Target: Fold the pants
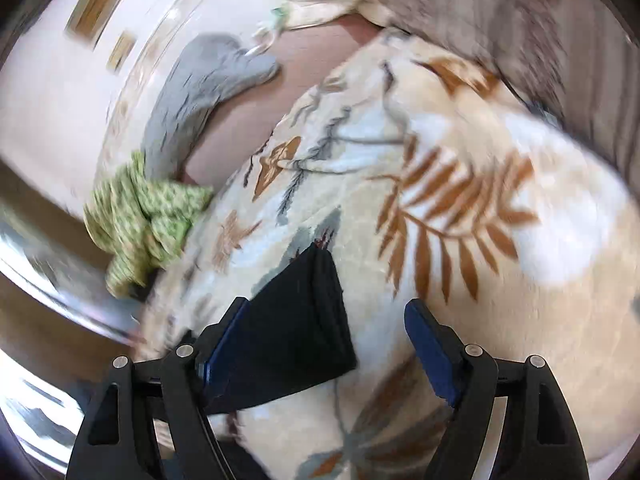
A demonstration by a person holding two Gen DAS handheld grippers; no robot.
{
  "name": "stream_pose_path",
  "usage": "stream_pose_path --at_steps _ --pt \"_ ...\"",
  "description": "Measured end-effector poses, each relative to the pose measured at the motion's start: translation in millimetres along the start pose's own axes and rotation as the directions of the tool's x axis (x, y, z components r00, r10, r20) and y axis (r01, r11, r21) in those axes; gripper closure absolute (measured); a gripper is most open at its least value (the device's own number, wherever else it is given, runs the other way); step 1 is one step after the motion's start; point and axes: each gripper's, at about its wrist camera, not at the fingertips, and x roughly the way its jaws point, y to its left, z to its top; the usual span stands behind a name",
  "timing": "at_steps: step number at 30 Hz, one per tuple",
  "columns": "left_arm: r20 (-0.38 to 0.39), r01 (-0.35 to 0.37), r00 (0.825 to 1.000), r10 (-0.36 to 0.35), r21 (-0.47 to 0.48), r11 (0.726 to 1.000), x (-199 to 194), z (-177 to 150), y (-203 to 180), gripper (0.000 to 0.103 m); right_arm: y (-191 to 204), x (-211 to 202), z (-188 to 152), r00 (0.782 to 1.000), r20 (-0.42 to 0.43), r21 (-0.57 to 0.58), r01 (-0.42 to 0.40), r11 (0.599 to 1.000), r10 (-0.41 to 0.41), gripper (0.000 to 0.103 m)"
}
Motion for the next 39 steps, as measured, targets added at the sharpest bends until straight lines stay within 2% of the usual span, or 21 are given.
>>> stream_pose_path --at_steps 3,5,6,8,10,12,15,17,19,21,23,28,33,35,39 --pt "-0.052 0.045 0.997 -0.052 -0.119 0.992 11.8 16.6 -10.5 0.049 -9.0 2.2 -6.5 0.990 -0.041 0.076 -0.134 0.988 0.137 0.023" --pt "-0.051 0.104 0.992 -0.118 -0.216 0.971 15.5 24.9 -18.4 0.041 -7.5 13.5 -15.7 0.976 -0.080 0.125 -0.192 0.973 0.203 0.023" --pt "-0.052 0.114 0.990 -0.132 -0.261 0.958 17.7 25.5 -23.3 0.038 -9.2 20.9 -20.6 0.970 -0.105 0.157 -0.201 0.967 0.219 0.023" --pt "-0.046 0.140 0.986 -0.161 -0.301 0.943 23.5 22.0 -39.1 0.036 -12.5 32.2 -29.5 0.968 -0.149 0.200 -0.169 0.965 0.200 0.023" --pt "-0.019 0.151 0.987 -0.161 -0.264 0.953 28.9 11.9 -56.8 0.036 -17.5 38.8 -29.9 0.972 -0.151 0.223 -0.145 0.964 0.182 0.027" --pt "-0.027 0.118 0.992 -0.127 -0.217 0.969 30.2 5.0 -64.8 0.043 -20.0 39.0 -28.5 0.971 -0.123 0.256 -0.169 0.952 0.205 0.027" --pt "0.054 0.121 0.992 -0.113 -0.199 0.972 20.4 3.5 -63.3 0.038 -23.0 44.6 -26.9 0.970 -0.102 0.287 -0.182 0.940 0.219 0.028" --pt "0.046 0.121 0.992 -0.114 -0.216 0.969 23.4 2.7 -58.0 0.038 -24.0 47.1 -27.3 0.973 -0.088 0.297 -0.178 0.938 0.213 0.034" --pt "0.031 0.128 0.992 -0.124 -0.244 0.961 28.0 2.0 -52.4 0.039 -26.0 51.0 -25.0 0.978 -0.093 0.295 -0.154 0.943 0.188 0.047" --pt "0.023 0.132 0.991 -0.131 -0.265 0.955 31.3 2.6 -47.7 0.039 -26.5 52.5 -24.5 0.979 -0.101 0.295 -0.141 0.945 0.178 0.054" --pt "0.019 0.139 0.990 -0.139 -0.273 0.952 31.5 1.0 -49.6 0.039 -24.8 55.7 -25.1 0.977 -0.116 0.287 -0.139 0.948 0.179 0.058" --pt "0.013 0.136 0.990 -0.138 -0.281 0.950 30.8 2.1 -52.3 0.039 -33.9 55.7 -27.5 0.984 -0.110 0.319 -0.101 0.942 0.142 0.082" --pt "-0.003 0.121 0.992 -0.126 -0.275 0.954 34.0 2.8 -56.7 0.039 -29.1 55.4 -31.0 0.993 -0.098 0.278 -0.041 0.960 0.071 0.086" --pt "-0.011 0.092 0.995 -0.099 -0.260 0.961 35.6 4.5 -63.4 0.039 -26.9 55.6 -31.8 0.994 -0.096 0.270 -0.023 0.962 0.051 0.086" --pt "-0.045 0.011 0.999 -0.018 -0.153 0.988 39.7 8.2 -89.7 0.039 -26.4 56.7 -31.6 0.994 -0.099 0.276 -0.019 0.961 0.048 0.086"
